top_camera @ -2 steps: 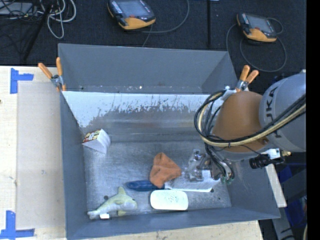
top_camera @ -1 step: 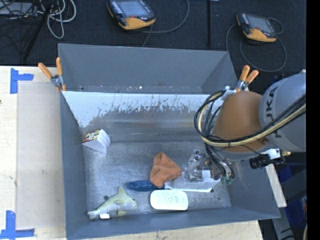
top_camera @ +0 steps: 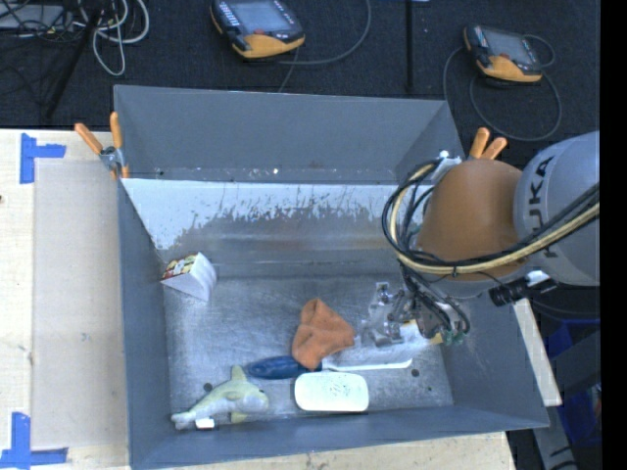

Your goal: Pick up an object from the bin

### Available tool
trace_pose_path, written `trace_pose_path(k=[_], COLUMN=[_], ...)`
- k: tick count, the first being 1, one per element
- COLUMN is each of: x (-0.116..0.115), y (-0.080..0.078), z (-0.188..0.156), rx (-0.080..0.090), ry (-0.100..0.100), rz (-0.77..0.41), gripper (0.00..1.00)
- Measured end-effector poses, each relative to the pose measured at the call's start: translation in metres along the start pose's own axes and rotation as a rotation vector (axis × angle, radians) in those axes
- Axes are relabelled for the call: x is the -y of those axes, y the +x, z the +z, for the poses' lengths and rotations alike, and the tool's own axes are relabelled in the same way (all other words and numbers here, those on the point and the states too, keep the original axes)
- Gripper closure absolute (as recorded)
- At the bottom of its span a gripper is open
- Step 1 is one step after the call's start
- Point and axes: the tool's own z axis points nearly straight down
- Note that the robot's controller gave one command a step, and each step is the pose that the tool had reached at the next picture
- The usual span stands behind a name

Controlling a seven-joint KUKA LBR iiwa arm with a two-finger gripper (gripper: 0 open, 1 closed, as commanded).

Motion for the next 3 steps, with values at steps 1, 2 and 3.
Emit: trace_pose_path(k=[1, 2, 3], x=[-0.012, -0.016, -0.026], y=[-0.023, -0.031, -0.024], z=[-0.04, -0.042, 0.001], rx=[0.009, 0.017, 0.01], ry=[0.001, 0.001, 0.0], rz=[-0.202, -0.109, -0.039], gripper=[1.0, 1.0, 1.0])
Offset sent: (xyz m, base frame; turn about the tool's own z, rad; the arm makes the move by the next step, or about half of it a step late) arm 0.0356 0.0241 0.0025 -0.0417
